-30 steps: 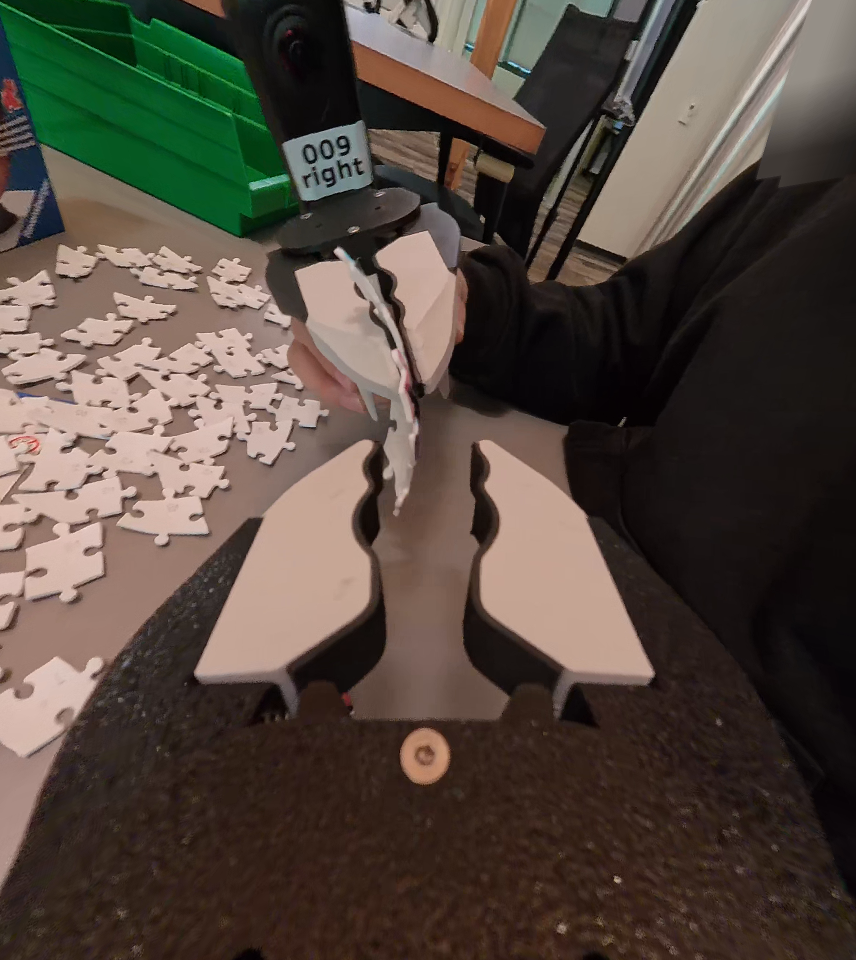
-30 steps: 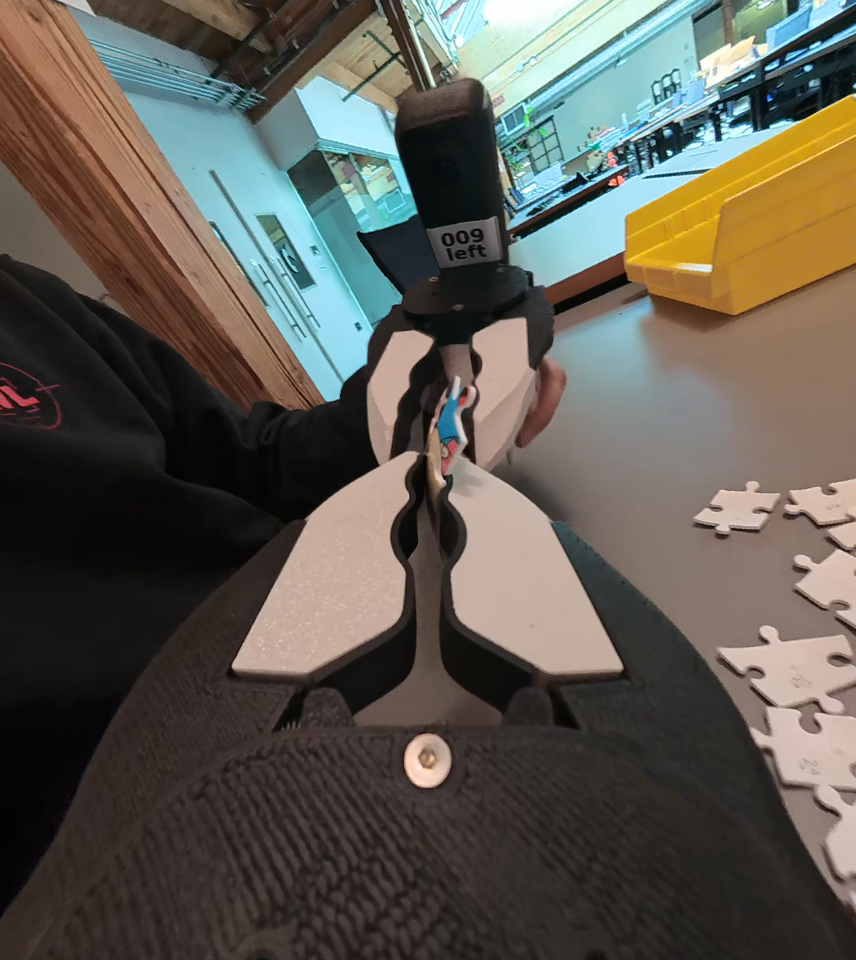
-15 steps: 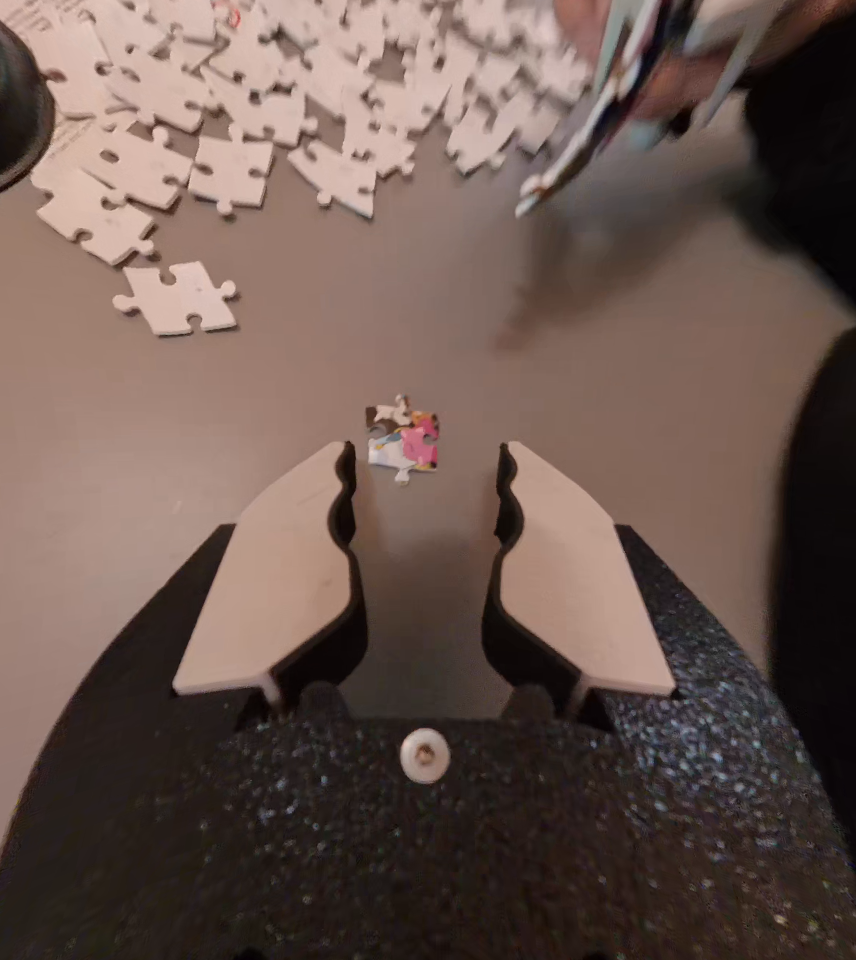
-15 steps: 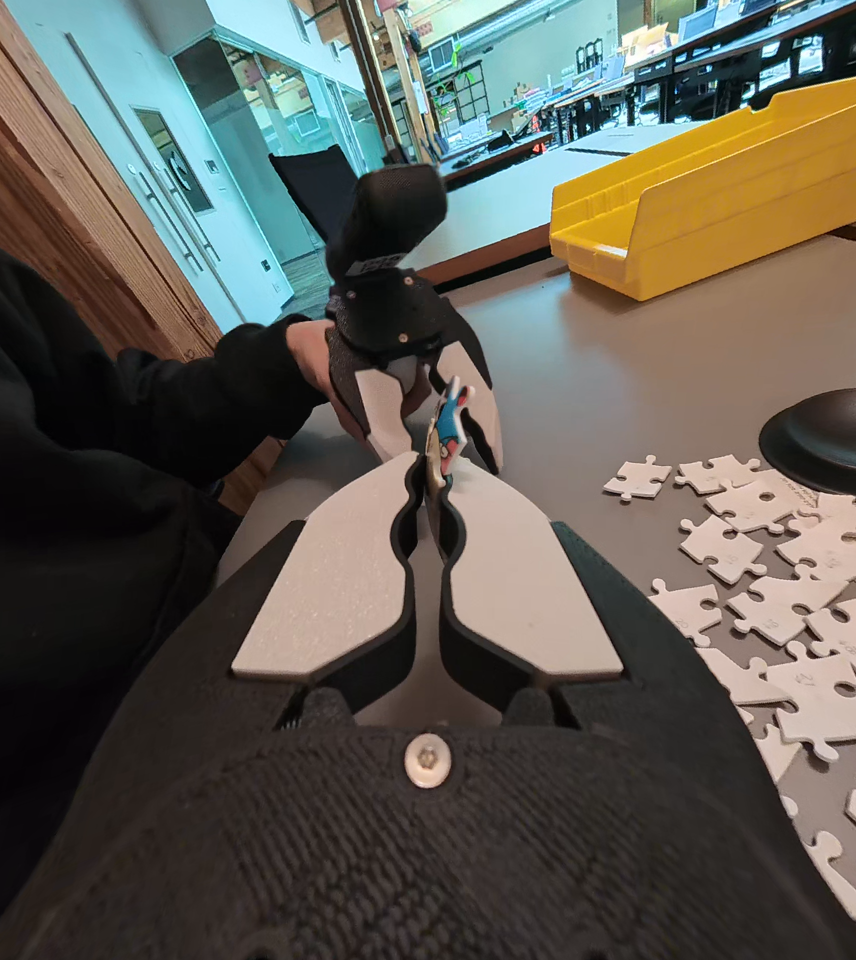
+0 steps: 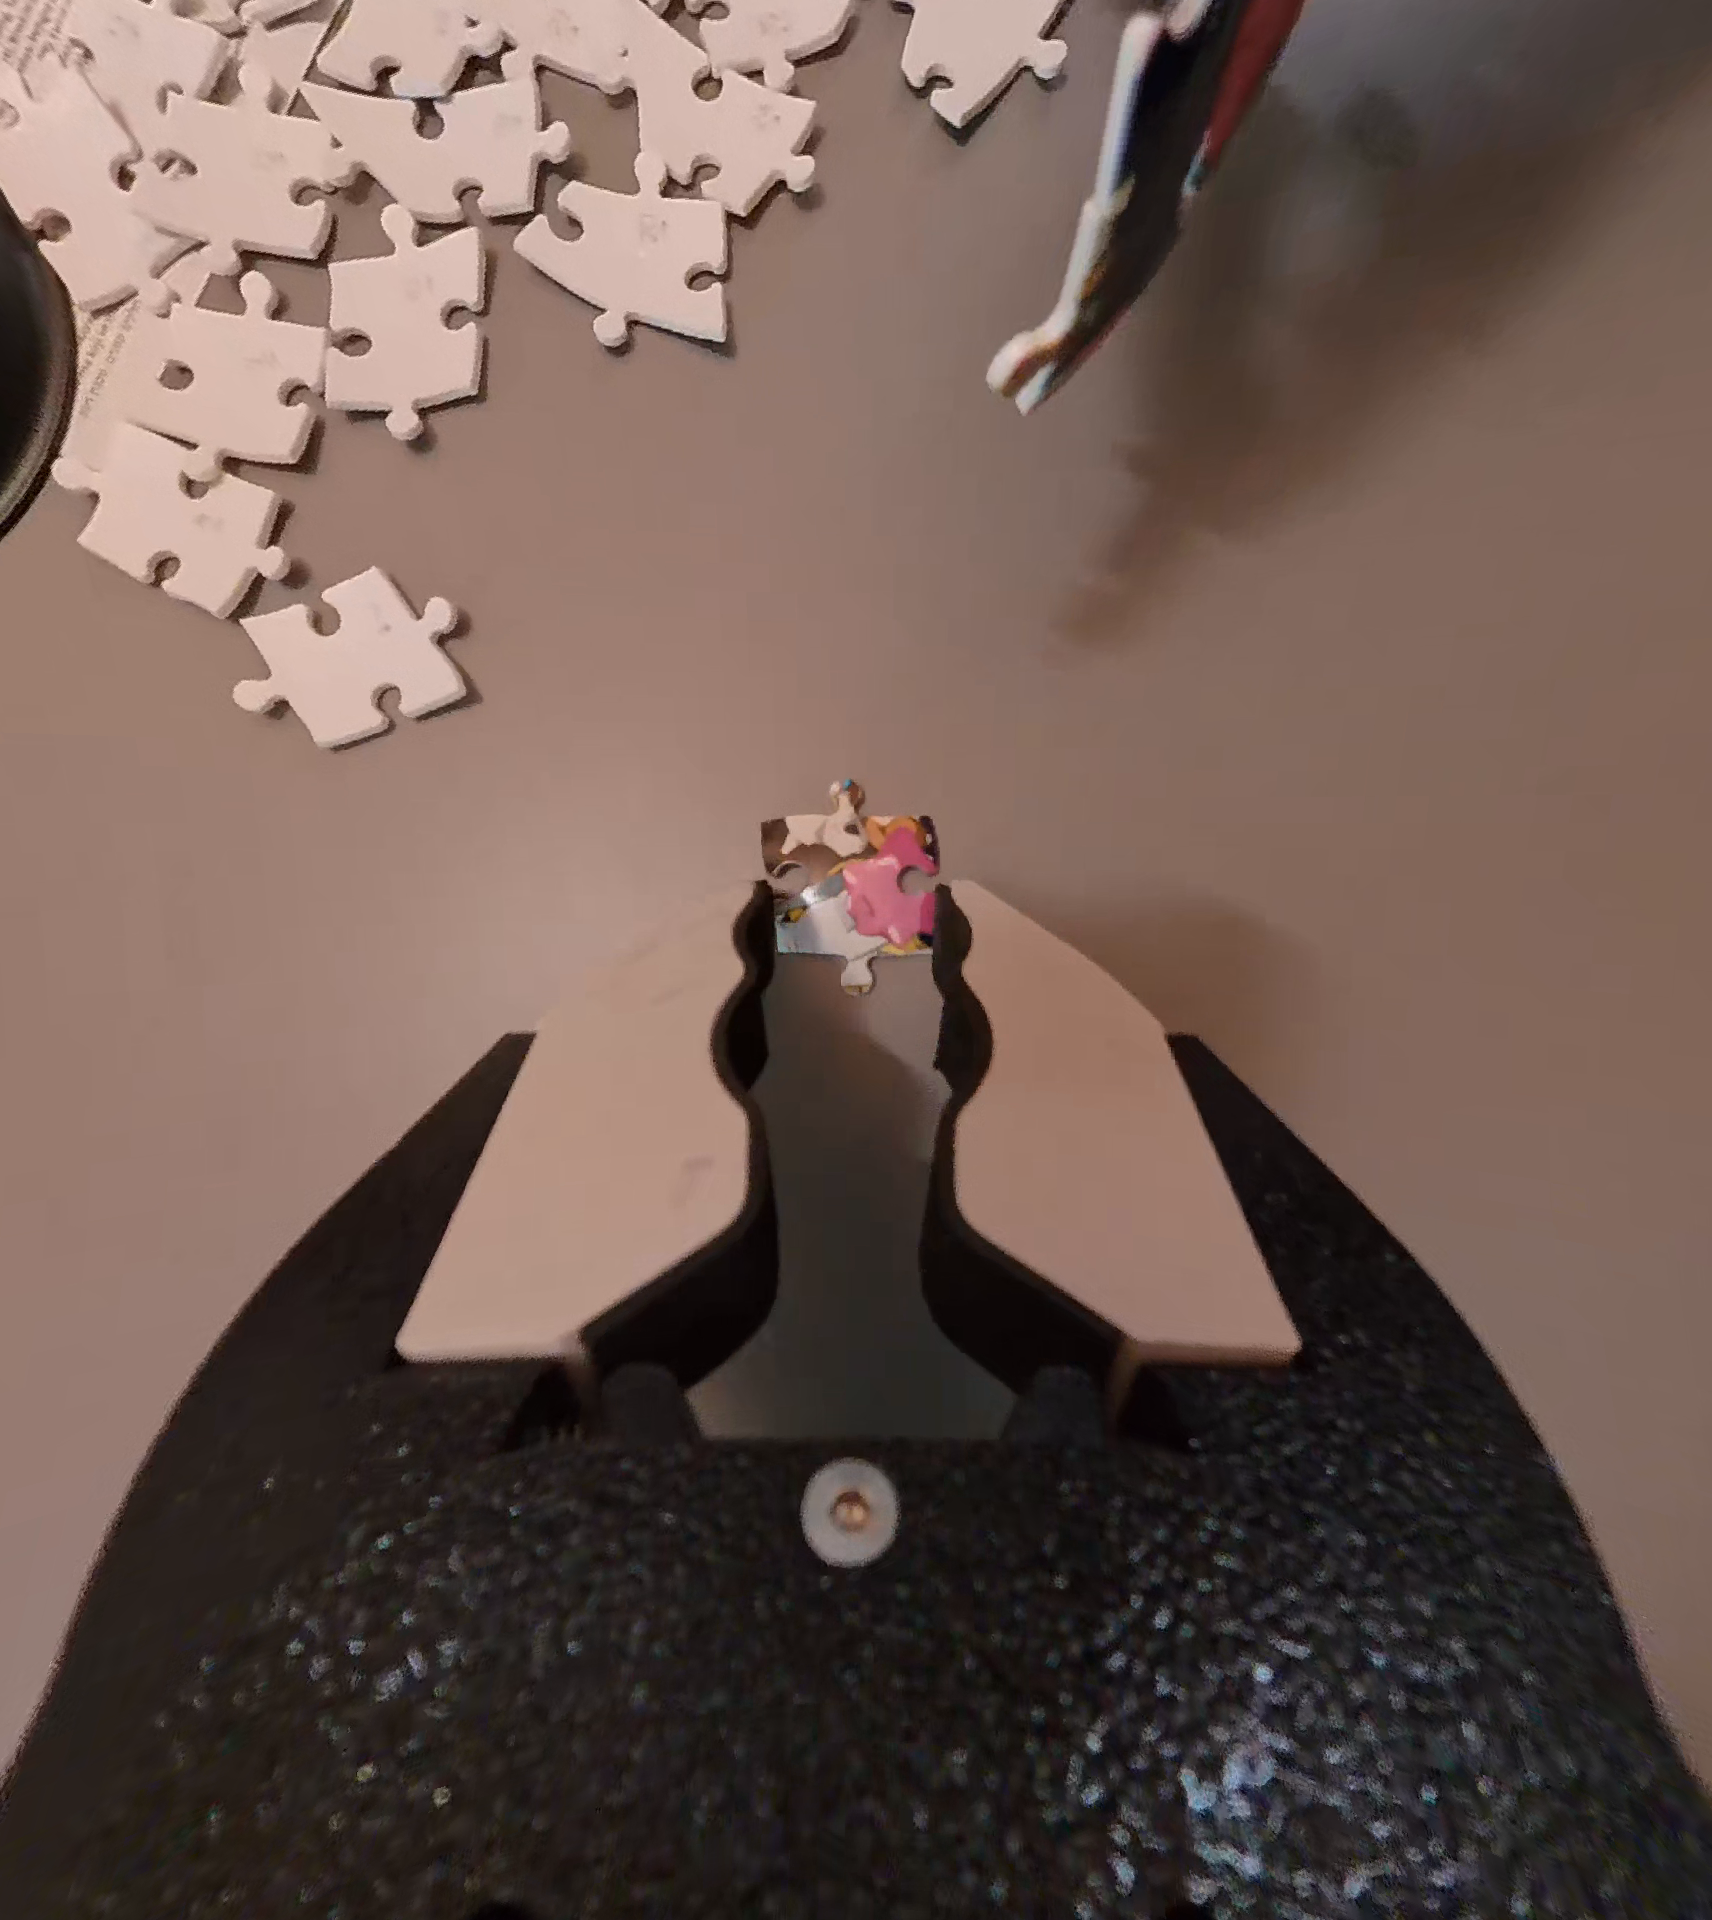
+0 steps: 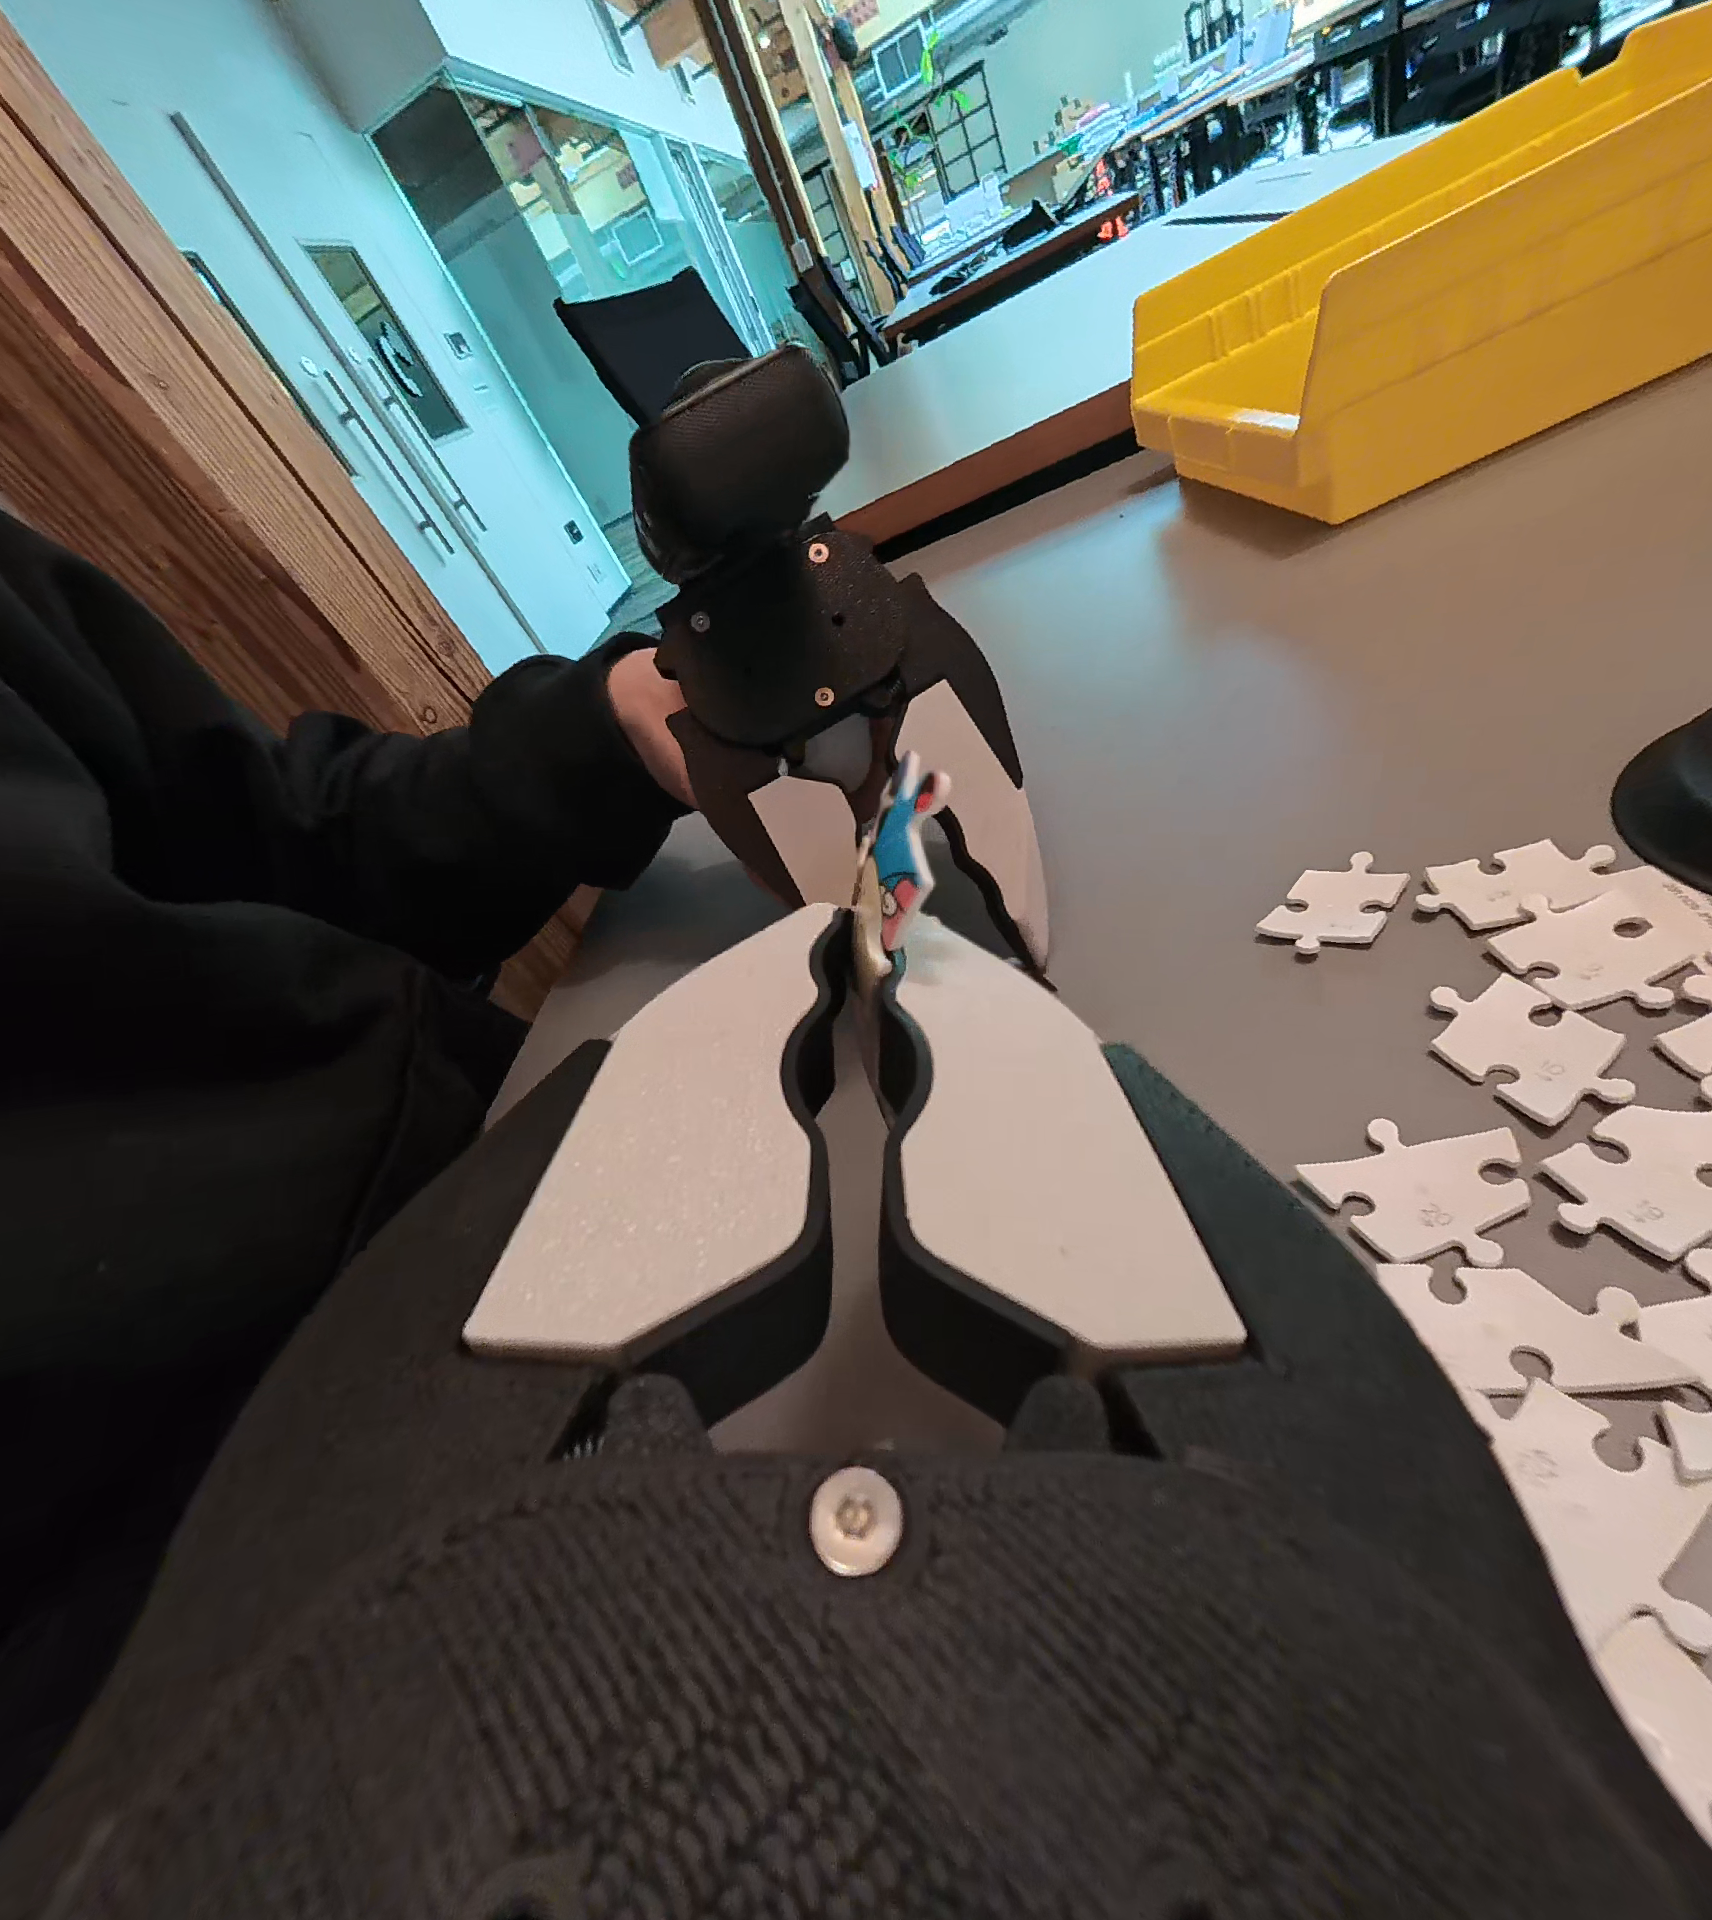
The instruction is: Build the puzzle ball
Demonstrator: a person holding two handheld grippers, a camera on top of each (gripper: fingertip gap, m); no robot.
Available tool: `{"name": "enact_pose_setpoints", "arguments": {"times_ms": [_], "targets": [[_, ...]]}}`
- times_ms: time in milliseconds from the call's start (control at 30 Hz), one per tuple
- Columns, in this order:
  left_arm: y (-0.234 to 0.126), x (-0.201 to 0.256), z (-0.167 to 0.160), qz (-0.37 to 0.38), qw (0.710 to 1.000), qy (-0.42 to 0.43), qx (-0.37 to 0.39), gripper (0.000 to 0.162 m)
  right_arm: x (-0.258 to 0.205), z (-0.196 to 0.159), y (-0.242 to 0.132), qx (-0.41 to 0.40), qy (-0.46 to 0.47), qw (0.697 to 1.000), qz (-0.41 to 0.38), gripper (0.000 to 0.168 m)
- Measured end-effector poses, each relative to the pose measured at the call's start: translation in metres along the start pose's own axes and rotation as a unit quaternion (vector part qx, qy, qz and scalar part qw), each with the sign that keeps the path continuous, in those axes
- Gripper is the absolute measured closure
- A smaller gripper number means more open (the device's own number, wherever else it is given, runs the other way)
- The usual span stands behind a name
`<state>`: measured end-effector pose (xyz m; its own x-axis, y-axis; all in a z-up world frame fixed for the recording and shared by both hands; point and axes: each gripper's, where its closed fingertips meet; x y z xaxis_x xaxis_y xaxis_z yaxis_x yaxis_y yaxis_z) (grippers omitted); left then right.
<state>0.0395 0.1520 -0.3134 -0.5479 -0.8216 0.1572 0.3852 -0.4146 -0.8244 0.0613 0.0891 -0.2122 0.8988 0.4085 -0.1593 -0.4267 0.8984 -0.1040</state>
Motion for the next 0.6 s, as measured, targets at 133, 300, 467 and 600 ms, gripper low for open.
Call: {"name": "enact_pose_setpoints", "arguments": {"times_ms": [133, 300, 467, 600], "targets": [[0.0, 0.0, 0.001, -0.007, 1.0, 0.018, 0.014, 0.134, -0.002, -0.002, 0.002, -0.002, 0.014, 1.0, 0.01, 0.166], [-0.011, -0.003, 0.004, 0.015, 0.997, 0.061, 0.033, 0.134, -0.006, -0.003, 0.003, 0.001, 0.049, 0.998, 0.033, 0.166], [-0.056, 0.014, 0.048, 0.023, 0.982, 0.133, 0.133, 0.134, -0.017, -0.001, 0.006, 0.012, 0.104, 0.991, 0.083, 0.166], [-0.074, 0.032, 0.071, 0.032, 0.964, 0.222, 0.145, 0.134, -0.021, -0.001, 0.007, 0.011, 0.119, 0.988, 0.098, 0.166]]}}
Point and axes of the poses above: each gripper's, where its closed fingertips meet, y out along the fingers, z out of its top, x = y × z across the jaws, and after that the axes turned 15 degrees about -y, right-handed
